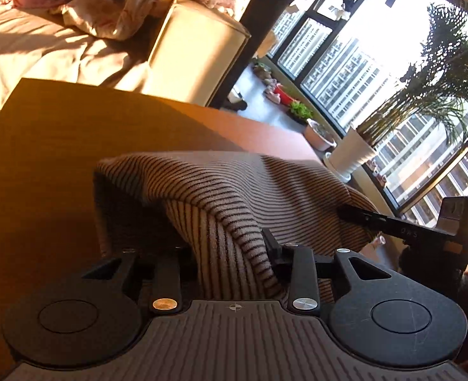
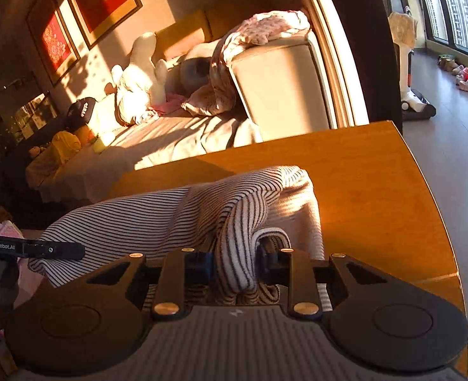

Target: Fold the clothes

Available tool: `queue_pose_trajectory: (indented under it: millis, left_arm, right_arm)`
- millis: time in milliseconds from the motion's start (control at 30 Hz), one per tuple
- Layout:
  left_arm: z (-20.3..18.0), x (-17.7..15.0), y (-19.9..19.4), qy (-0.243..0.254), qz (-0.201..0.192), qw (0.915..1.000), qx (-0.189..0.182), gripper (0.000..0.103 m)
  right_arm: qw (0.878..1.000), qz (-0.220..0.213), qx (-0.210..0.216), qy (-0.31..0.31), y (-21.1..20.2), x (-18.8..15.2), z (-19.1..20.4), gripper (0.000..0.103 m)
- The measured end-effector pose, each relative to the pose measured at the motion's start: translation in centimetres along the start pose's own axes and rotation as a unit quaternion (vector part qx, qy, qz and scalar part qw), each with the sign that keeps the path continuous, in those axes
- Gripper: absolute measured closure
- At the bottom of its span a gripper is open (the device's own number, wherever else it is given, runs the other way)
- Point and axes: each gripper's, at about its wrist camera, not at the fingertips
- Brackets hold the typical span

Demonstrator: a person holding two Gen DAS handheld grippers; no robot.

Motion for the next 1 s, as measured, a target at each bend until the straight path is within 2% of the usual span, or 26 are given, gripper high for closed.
queue_pose_trajectory:
  millis: [67,267,433,567,633,700,800,867,933,1000]
  left_arm:
    - [0.4,-1.2,1.4,-0.004,0.021,0.9995,0.022,0.063]
    - [-1.8,-1.5,1.5,0.036,0.003,0.9962,0.079,0.051]
    - [-3.1,-1.6,0.4,0.048,-0.004,0.9943,0.095,0.044]
    - [-3.8,-1.5,-0.7,0.053,-0.017,0.9931,0.103,0.040]
    - [-4.5,-1.5,-1.8,0.060,-0.039,0.9911,0.112,0.040]
    - [-5.4,-1.5,-3.0,0.069,-0.066,0.9883,0.119,0.040]
    - [-6.9,-1.3,-4.7,0.085,-0.114,0.9844,0.104,0.037]
    - [-7.8,-1.3,-5.0,0.091,-0.131,0.9848,0.068,0.037]
    - [-8.4,-1.7,-3.9,0.088,-0.124,0.9878,0.034,0.037]
    - [-8.2,-2.5,-1.8,0.081,-0.101,0.9911,0.029,0.037]
  right_arm:
    - [1.000,-0.001,-0.021,-0.022,1.1,-1.0,-0.2,0.075]
    - [0.996,-0.021,-0.050,-0.077,2.1,-0.8,0.0,0.071]
    - [0.990,-0.029,-0.075,-0.115,2.7,-0.5,0.3,0.043]
    - [0.984,-0.036,-0.096,-0.145,3.1,-0.2,0.5,0.037]
    - [0.981,-0.039,-0.106,-0.160,3.3,0.0,0.6,0.028]
    - [0.977,-0.042,-0.116,-0.172,3.5,0.1,0.7,0.027]
    - [0.980,-0.041,-0.114,-0.156,3.5,0.1,0.2,0.025]
    - [0.982,-0.040,-0.113,-0.146,3.4,0.0,-0.1,0.023]
    - [0.984,-0.039,-0.112,-0.135,3.3,0.0,-0.3,0.018]
    - [0.985,-0.038,-0.111,-0.125,3.3,0.0,-0.6,0.015]
Point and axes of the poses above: each gripper's, at about its wrist camera, not at the fingertips, and y roughly the way its jaws point, z to its left, x to its top, and after that the axes turned 7 degrees about y, right-handed
